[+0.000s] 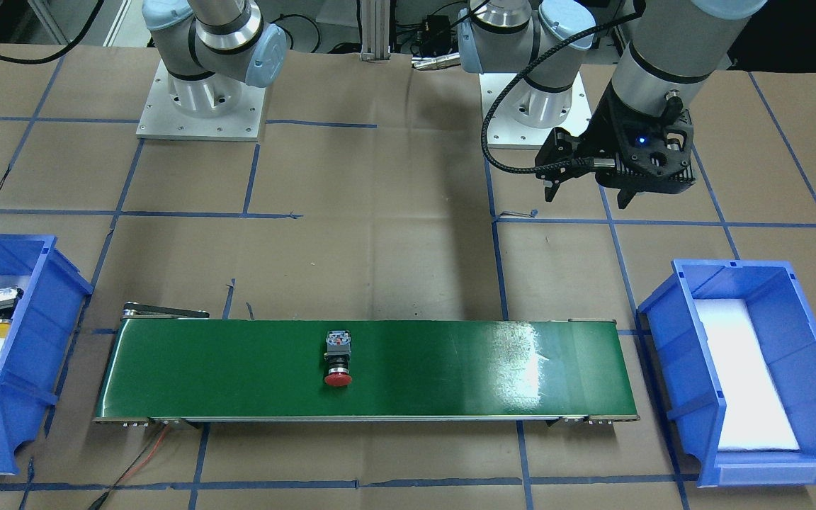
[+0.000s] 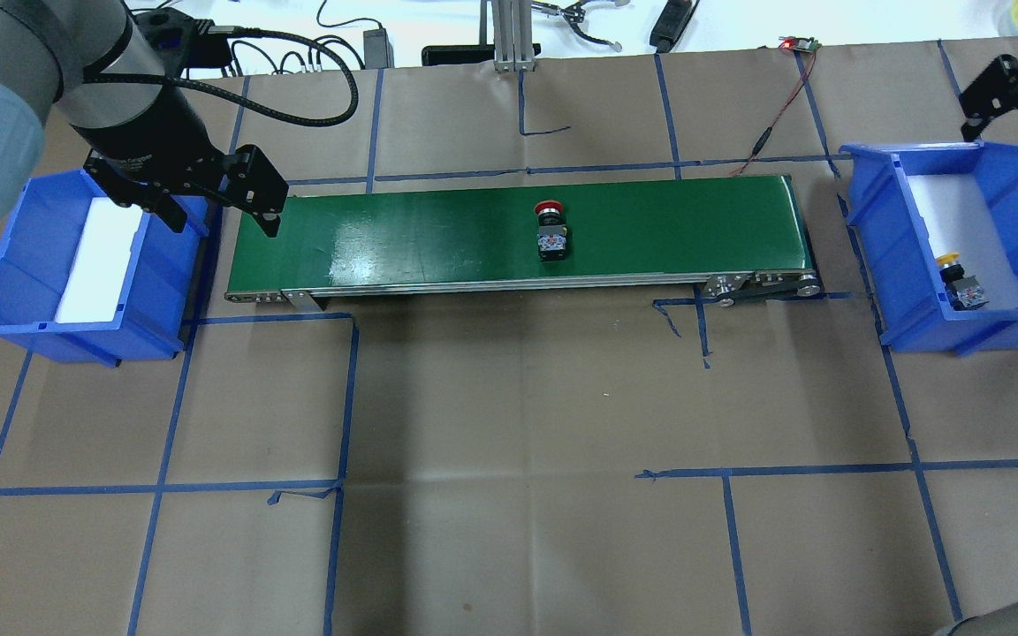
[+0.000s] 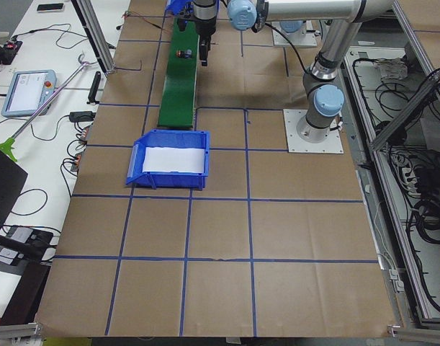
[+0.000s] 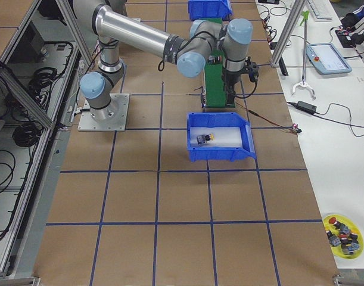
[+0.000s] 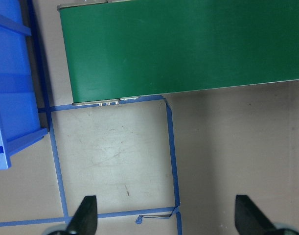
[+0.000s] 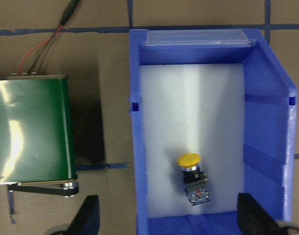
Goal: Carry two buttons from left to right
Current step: 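Release the yellow button in the bin and raise the right gripper, then move the right gripper to the red button on the belt and grasp it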
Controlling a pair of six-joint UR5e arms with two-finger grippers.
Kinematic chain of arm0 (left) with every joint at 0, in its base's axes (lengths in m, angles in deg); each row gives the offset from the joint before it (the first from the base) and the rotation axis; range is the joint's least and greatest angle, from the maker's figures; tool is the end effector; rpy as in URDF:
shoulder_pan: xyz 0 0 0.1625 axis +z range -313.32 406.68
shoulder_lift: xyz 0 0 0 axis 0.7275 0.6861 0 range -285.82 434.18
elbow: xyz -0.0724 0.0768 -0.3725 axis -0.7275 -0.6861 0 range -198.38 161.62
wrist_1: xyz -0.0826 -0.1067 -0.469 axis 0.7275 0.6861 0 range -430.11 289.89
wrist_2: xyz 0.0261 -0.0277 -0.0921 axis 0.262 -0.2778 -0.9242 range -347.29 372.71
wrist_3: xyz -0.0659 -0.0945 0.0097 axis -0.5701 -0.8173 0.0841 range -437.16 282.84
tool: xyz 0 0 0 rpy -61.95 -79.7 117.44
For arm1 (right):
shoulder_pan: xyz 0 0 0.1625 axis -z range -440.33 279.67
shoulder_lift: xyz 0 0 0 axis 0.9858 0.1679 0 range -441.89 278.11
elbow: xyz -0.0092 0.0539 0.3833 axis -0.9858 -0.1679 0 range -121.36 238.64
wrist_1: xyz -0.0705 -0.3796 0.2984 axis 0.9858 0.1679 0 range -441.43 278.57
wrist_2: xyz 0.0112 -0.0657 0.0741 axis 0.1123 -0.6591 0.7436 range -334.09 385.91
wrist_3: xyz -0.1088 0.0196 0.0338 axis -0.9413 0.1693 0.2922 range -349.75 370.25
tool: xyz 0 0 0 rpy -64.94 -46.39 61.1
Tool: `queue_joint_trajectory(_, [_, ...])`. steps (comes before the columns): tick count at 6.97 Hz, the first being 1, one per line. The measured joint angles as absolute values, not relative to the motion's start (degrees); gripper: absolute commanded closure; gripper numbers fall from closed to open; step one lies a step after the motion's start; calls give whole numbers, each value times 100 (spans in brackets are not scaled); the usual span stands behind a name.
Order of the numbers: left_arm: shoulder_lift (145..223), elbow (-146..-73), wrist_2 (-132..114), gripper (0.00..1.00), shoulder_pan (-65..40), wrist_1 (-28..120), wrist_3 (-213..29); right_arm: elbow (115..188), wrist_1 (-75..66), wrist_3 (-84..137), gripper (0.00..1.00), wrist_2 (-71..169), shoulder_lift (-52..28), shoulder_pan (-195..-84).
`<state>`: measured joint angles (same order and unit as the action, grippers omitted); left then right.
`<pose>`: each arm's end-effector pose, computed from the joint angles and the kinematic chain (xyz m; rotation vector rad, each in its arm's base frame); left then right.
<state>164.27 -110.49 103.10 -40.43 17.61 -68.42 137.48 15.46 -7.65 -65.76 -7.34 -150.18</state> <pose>-0.1036 -0.5755 0.4162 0.1599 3.1307 -0.0011 -0.1111 -0.6794 0.3897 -0.0622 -3.0982 0.0517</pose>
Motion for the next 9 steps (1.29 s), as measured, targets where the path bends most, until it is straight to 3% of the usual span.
queue_joint_trajectory(4, [16439, -11030, 10303, 0, -4042, 1761, -6854, 13599, 1348, 1603, 1, -6538, -791, -17102])
queue_joint_trajectory(9, [16436, -11014, 10307, 0, -4042, 1761, -6845, 13650, 1350, 1826, 1, -6567, -1147, -17506])
